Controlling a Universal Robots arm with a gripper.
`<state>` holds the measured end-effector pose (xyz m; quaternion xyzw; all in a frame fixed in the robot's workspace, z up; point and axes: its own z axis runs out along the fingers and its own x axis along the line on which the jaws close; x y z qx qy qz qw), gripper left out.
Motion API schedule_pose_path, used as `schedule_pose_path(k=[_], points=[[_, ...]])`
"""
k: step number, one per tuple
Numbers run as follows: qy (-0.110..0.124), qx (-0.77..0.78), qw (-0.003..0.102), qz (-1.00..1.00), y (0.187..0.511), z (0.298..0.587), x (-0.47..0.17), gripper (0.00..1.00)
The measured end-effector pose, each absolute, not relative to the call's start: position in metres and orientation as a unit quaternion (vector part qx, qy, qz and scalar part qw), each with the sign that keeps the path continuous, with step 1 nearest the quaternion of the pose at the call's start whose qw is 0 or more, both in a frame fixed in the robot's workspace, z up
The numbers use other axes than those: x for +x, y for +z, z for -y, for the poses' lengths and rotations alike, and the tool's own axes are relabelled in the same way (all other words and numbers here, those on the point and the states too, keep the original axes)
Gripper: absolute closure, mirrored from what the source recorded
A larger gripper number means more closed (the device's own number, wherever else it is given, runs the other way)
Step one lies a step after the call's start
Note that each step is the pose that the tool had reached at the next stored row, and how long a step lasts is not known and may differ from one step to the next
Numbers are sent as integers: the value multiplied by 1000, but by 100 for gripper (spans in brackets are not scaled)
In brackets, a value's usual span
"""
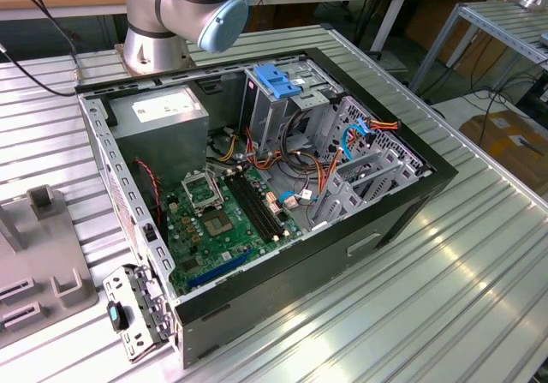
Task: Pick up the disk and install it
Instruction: 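Pick up the disk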
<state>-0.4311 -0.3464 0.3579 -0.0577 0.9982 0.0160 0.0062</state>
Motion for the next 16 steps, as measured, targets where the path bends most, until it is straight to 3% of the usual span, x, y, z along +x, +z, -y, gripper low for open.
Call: schedule_pose_path(k=[16], points=[[16,-93,6,-996,358,346,-431,89]])
